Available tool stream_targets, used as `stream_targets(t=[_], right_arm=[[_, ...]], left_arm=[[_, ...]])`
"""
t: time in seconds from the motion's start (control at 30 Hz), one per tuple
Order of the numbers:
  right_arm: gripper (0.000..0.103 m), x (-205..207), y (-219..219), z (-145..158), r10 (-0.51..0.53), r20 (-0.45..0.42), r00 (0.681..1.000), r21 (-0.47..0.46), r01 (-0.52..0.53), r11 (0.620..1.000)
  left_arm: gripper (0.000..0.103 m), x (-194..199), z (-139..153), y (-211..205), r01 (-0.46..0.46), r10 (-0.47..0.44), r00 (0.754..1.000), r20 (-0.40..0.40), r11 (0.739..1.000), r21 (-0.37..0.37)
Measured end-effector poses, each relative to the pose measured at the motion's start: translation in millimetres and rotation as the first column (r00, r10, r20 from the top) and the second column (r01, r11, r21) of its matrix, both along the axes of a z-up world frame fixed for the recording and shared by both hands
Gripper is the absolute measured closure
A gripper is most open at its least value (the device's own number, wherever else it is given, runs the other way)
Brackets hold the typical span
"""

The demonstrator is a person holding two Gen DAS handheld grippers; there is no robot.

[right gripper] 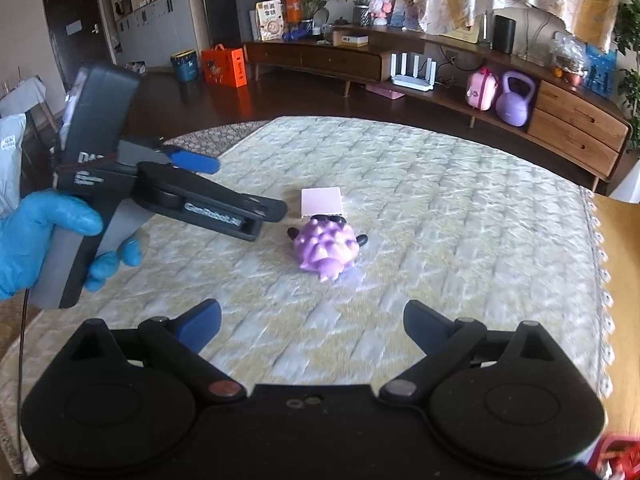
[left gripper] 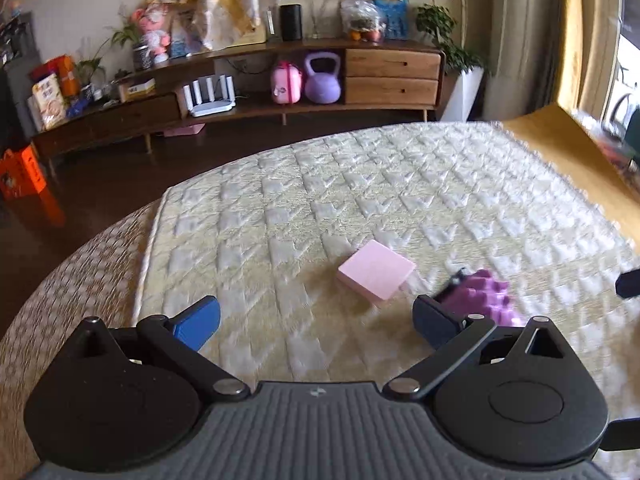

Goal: Organize rigid objects
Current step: 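Move the left tool to the pink note pad while the right tool approaches the purple spiky ball, then grasp the pink note pad with the left tool while the right tool grasps the purple ball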

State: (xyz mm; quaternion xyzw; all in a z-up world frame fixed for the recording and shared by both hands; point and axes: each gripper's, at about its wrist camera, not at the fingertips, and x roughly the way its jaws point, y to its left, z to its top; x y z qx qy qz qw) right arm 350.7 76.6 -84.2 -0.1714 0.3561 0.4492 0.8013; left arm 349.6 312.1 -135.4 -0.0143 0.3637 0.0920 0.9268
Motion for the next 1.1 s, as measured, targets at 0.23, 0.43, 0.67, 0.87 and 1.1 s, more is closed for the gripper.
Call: stream_targets(t=[0.23, 0.43, 0.67, 0.87, 1.1], right_arm=[[0.01, 23, 31, -17, 0.01, 0.028, 1.0, -0.031, -0.009, 0.999], [0.017, 40, 51, -35, 0.001, 0.045, 0.999, -0.056, 0.002, 0.998], [0.027, 50, 64, -46, 0.011, 0.031, 0.999, -0.054, -0.01, 0.999], [0.041, 57, 63, -48, -0.011, 0.038, 0.999, -0.019, 0.012, 1.0], [0.041, 49, 44, -49, 0.021, 0.06, 0.998, -0.031, -0.019, 0.999]], left_arm=[[0.0, 23, -15, -6, 0.056, -0.056, 0.998, 0.011, 0.998, 0.033], [0.0, 38, -22, -1, 0.07, -0.07, 0.997, 0.023, 0.997, -0.014], [0.008, 44, -28, 10, 0.081, -0.076, 0.996, 0.053, 0.99, -0.111], [0.008, 45, -28, 13, 0.113, -0.109, 0.993, 0.049, 0.988, -0.102], [0.008, 45, -30, 1, 0.196, -0.19, 0.979, 0.07, 0.975, -0.101]])
